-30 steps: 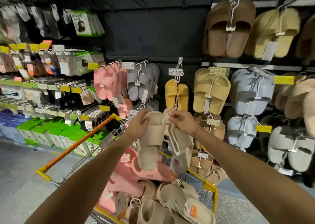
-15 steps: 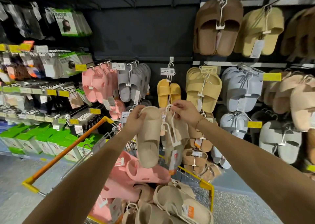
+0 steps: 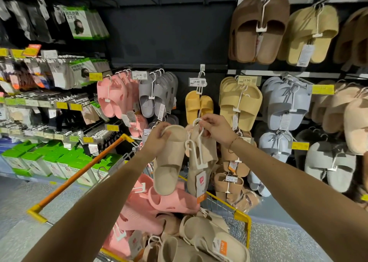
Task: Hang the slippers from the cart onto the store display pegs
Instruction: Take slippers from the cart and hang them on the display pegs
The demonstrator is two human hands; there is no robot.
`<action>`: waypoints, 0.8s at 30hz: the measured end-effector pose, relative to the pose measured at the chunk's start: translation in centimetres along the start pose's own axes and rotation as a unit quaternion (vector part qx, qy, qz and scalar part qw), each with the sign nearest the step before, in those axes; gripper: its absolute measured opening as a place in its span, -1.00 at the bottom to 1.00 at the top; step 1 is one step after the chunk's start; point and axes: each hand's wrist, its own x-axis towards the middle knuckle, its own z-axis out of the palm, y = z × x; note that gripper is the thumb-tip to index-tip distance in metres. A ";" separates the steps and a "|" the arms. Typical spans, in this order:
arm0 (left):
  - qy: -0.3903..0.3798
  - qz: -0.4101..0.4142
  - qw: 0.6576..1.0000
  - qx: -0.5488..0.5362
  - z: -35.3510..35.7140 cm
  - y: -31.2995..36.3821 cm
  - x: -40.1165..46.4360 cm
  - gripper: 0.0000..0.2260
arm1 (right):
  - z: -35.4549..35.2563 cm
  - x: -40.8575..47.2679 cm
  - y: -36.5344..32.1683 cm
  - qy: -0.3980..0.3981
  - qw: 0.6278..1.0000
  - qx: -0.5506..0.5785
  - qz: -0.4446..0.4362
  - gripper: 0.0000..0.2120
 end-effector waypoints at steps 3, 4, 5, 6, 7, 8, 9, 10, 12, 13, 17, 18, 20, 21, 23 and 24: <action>-0.007 -0.004 1.000 0.002 0.1 -0.6 -0.4 -0.83 | -0.1 0.0 -0.6 0.010 1.000 0.015 -0.003 -0.86; -0.007 -0.008 1.000 -0.001 0.1 -0.7 -0.6 -0.82 | -0.1 -0.1 -0.8 0.012 1.000 0.017 -0.006 -0.86; -0.009 -0.011 1.000 -0.004 0.0 -0.6 -0.7 -0.83 | -0.1 -0.2 -1.0 0.014 1.000 0.018 -0.009 -0.86; -0.010 -0.013 1.000 -0.005 -0.1 -0.5 -0.8 -0.83 | -0.3 -0.2 -1.2 0.017 1.000 0.014 -0.012 -0.86; -0.011 -0.012 1.000 -0.004 -0.1 -0.5 -0.9 -0.83 | -0.4 -0.3 -1.3 0.019 1.000 0.007 -0.017 -0.86; -0.011 -0.013 1.000 -0.002 -0.3 -0.7 -1.0 -0.84 | -0.7 -0.3 -1.4 0.023 0.999 -0.002 -0.022 -0.86; -0.013 -0.015 1.000 -0.002 -0.4 -0.9 -1.1 -0.85 | -0.9 -0.4 -1.5 0.028 0.999 -0.010 -0.026 -0.87; -0.013 -0.019 1.000 -0.003 -0.5 -1.3 -1.2 -0.86 | -1.2 -0.4 -1.6 0.035 0.999 -0.014 -0.029 -0.87; -0.010 -0.033 0.999 -0.003 -0.6 -2.1 -1.7 -0.85 | -1.7 -0.3 -1.9 0.053 0.998 -0.018 -0.034 -0.89; -0.010 -0.038 0.999 -0.002 -0.6 -2.4 -2.0 -0.84 | -2.0 -0.2 -2.2 0.060 0.997 -0.021 -0.036 -0.89; 0.004 -0.077 0.997 -0.028 0.2 -3.2 -2.8 -0.86 | -2.6 0.2 -3.3 0.070 0.996 -0.031 -0.046 -0.89; 0.007 -0.087 0.996 -0.034 0.5 -3.3 -3.0 -0.86 | -2.7 0.3 -3.5 0.072 0.996 -0.033 -0.050 -0.89; 0.008 -0.086 0.995 -0.042 1.1 -3.5 -3.2 -0.87 | -2.8 0.5 -4.1 0.088 0.993 -0.040 -0.062 -0.89; 0.002 -0.083 0.996 -0.045 1.4 -3.7 -3.2 -0.86 | -2.9 0.6 -4.4 0.100 0.992 -0.044 -0.068 -0.89; -0.012 -0.086 0.995 -0.049 2.0 -4.0 -3.4 -0.86 | -3.1 0.9 -5.1 0.122 0.989 -0.043 -0.078 -0.88; -0.016 -0.090 0.995 -0.048 2.2 -4.1 -3.5 -0.86 | -3.2 1.1 -5.6 0.129 0.987 -0.044 -0.081 -0.88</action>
